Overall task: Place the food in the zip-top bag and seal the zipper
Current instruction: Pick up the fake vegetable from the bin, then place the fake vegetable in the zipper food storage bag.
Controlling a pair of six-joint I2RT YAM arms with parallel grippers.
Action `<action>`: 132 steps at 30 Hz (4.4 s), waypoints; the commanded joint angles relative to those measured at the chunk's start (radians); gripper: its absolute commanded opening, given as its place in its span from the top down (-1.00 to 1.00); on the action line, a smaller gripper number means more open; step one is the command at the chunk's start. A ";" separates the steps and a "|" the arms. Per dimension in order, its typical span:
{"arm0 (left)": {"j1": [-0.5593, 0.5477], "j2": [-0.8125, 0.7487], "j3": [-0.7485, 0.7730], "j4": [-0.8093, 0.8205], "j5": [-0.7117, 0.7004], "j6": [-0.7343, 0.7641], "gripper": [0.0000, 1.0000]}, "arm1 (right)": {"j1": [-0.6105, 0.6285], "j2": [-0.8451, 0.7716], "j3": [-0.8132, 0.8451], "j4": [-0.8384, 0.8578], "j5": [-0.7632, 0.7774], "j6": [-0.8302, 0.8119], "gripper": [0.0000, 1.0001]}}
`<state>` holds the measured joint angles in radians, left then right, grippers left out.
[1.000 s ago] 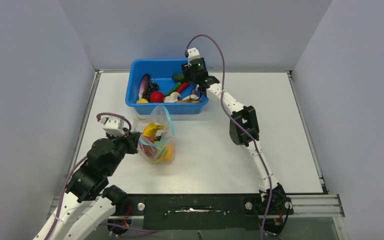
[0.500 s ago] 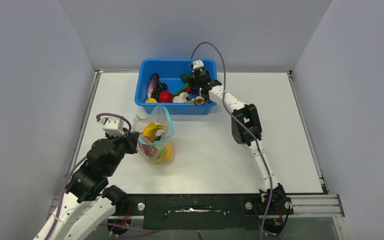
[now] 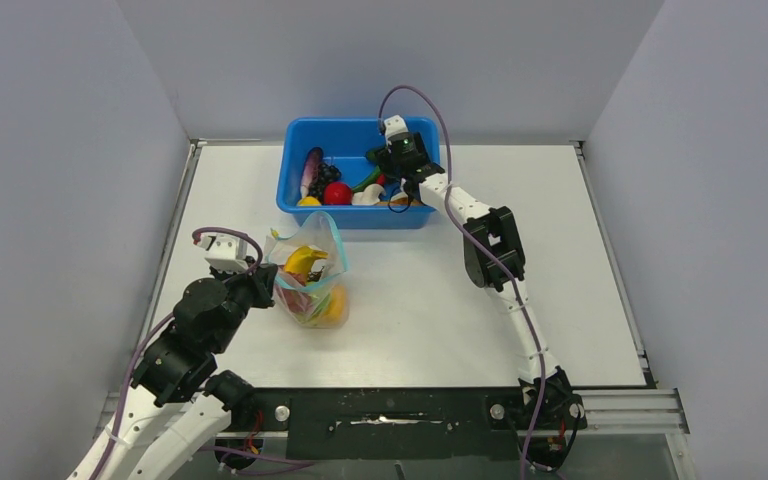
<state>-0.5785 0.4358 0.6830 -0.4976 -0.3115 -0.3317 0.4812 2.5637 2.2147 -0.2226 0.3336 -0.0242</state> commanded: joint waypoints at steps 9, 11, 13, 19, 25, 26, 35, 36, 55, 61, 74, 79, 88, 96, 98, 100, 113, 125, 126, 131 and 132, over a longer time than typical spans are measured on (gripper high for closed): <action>0.009 -0.010 0.012 0.087 -0.013 0.014 1.00 | -0.044 -0.015 0.065 0.107 0.056 -0.139 -0.45; 0.010 -0.010 0.012 0.085 -0.011 0.014 1.00 | -0.048 -0.002 0.069 0.107 0.060 -0.152 -0.47; 0.009 -0.012 0.012 0.085 -0.012 0.014 1.00 | -0.051 0.010 0.068 0.107 0.066 -0.162 -0.48; 0.013 -0.014 0.010 0.088 -0.012 0.015 1.00 | -0.054 0.065 0.100 0.112 0.076 -0.203 -0.53; 0.019 -0.022 0.008 0.087 -0.018 0.011 1.00 | -0.064 0.112 0.153 0.094 0.086 -0.214 -0.57; 0.019 -0.025 0.009 0.088 -0.019 0.010 1.00 | -0.066 0.113 0.154 0.098 0.092 -0.216 -0.58; 0.026 -0.028 0.007 0.092 -0.019 0.011 1.00 | -0.081 0.138 0.156 0.133 0.105 -0.252 -0.36; 0.027 -0.028 0.006 0.093 -0.019 0.011 1.00 | -0.082 0.136 0.152 0.141 0.091 -0.250 -0.27; 0.042 -0.048 0.001 0.106 0.026 0.008 1.00 | -0.042 -0.144 -0.053 0.239 -0.023 -0.152 0.45; 0.043 -0.041 0.000 0.114 0.052 0.004 1.00 | -0.037 -0.231 -0.098 0.171 -0.054 -0.087 0.51; 0.043 -0.022 0.010 0.105 0.171 -0.143 1.00 | -0.017 -0.499 -0.299 0.006 -0.113 0.210 0.56; 0.044 -0.021 -0.009 0.116 0.188 -0.192 1.00 | 0.009 -0.626 -0.429 -0.022 -0.189 0.288 0.57; 0.043 0.023 -0.007 0.071 0.164 -0.220 1.00 | 0.121 -0.808 -0.586 0.007 -0.233 0.340 0.58; 0.043 0.016 -0.017 0.059 0.145 -0.251 1.00 | 0.219 -0.924 -0.672 0.061 -0.296 0.380 0.58; 0.044 0.015 -0.017 0.057 0.136 -0.257 1.00 | 0.243 -0.958 -0.701 0.080 -0.312 0.392 0.58; 0.043 0.017 -0.021 0.061 0.130 -0.257 1.00 | 0.259 -0.980 -0.724 0.095 -0.349 0.414 0.58; 0.044 0.035 -0.022 0.067 0.123 -0.255 1.00 | 0.259 -1.082 -0.906 0.324 -0.672 0.592 0.58; 0.044 0.029 -0.046 0.071 0.117 -0.257 1.00 | 0.295 -1.092 -0.997 0.460 -0.806 0.714 0.58; 0.043 0.029 -0.046 0.071 0.116 -0.258 1.00 | 0.299 -1.090 -0.995 0.458 -0.806 0.714 0.58; 0.043 0.024 -0.050 0.071 0.114 -0.259 1.00 | 0.331 -1.078 -0.981 0.450 -0.793 0.711 0.58; 0.043 0.024 -0.050 0.071 0.112 -0.259 1.00 | 0.336 -1.072 -0.975 0.441 -0.792 0.707 0.58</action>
<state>-0.5404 0.4686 0.6285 -0.4744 -0.1833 -0.5873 0.7933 1.5242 1.2148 0.1555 -0.4461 0.6785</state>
